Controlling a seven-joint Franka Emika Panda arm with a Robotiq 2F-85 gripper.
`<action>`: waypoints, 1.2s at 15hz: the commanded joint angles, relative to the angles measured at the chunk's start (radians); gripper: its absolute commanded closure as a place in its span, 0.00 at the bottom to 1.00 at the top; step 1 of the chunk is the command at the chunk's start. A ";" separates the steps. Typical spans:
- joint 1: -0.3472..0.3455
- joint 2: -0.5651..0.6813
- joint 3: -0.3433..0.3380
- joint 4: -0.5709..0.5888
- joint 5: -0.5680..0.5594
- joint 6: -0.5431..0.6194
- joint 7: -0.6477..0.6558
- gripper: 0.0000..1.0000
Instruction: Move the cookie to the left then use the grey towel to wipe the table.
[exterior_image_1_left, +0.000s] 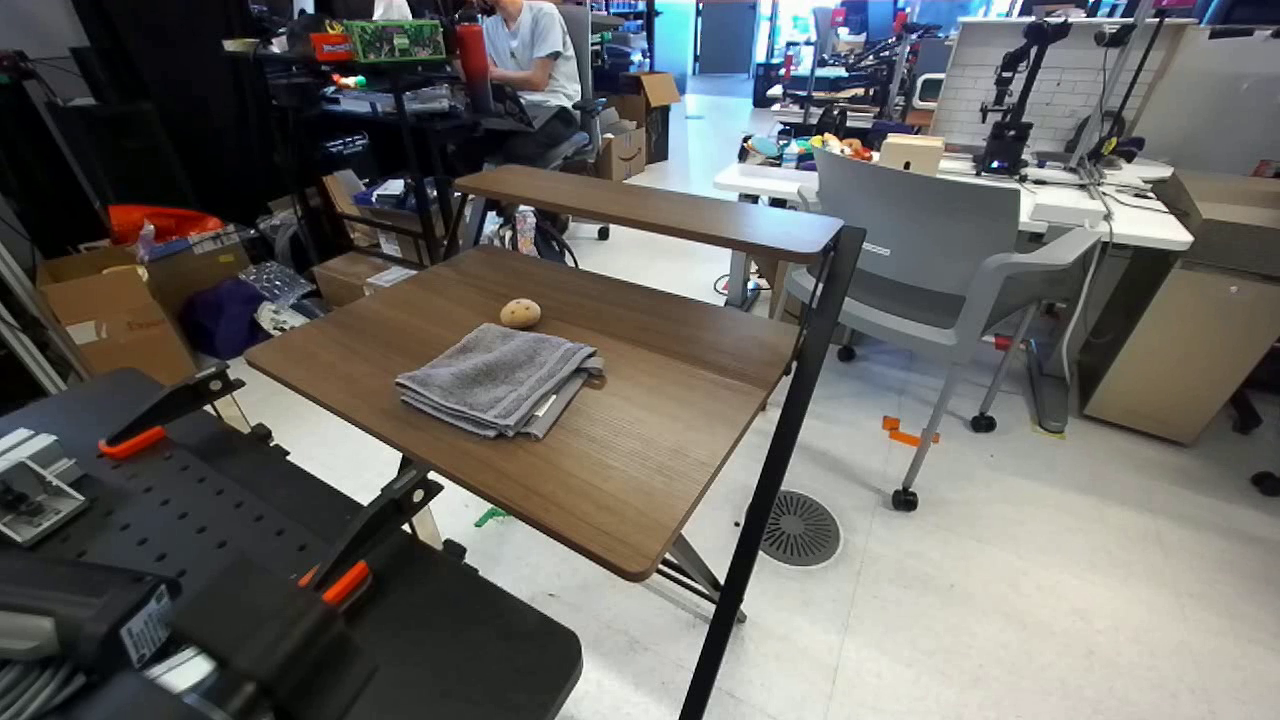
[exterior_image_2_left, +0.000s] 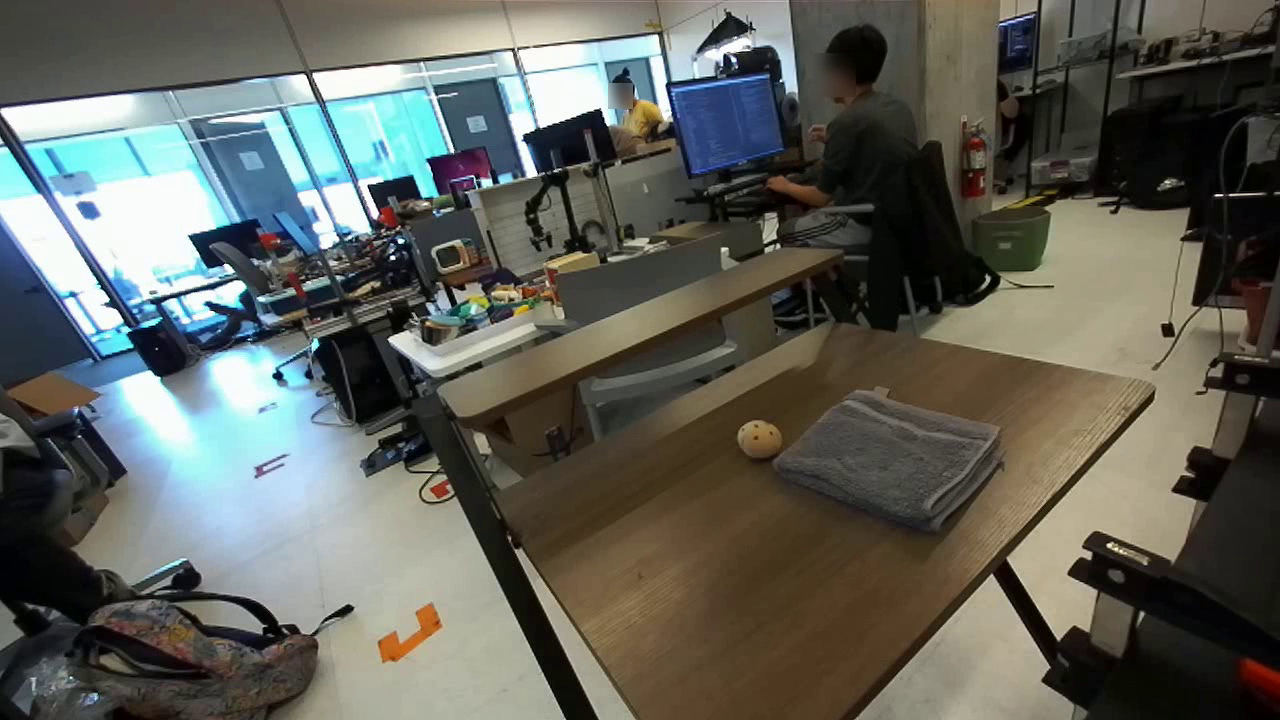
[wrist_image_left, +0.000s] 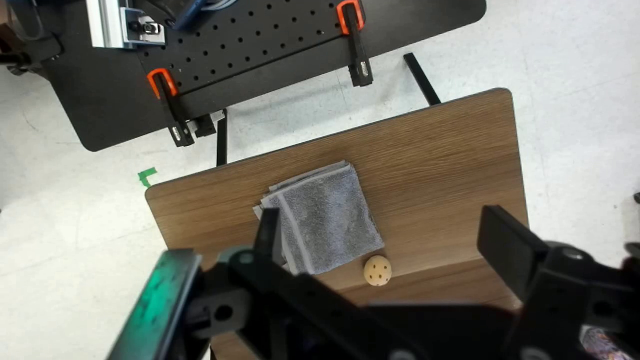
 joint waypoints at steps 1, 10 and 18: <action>0.003 0.001 -0.003 0.002 -0.001 -0.002 0.001 0.00; 0.003 0.001 -0.003 0.002 -0.001 -0.002 0.001 0.00; -0.076 0.352 -0.086 0.074 -0.075 0.504 -0.030 0.00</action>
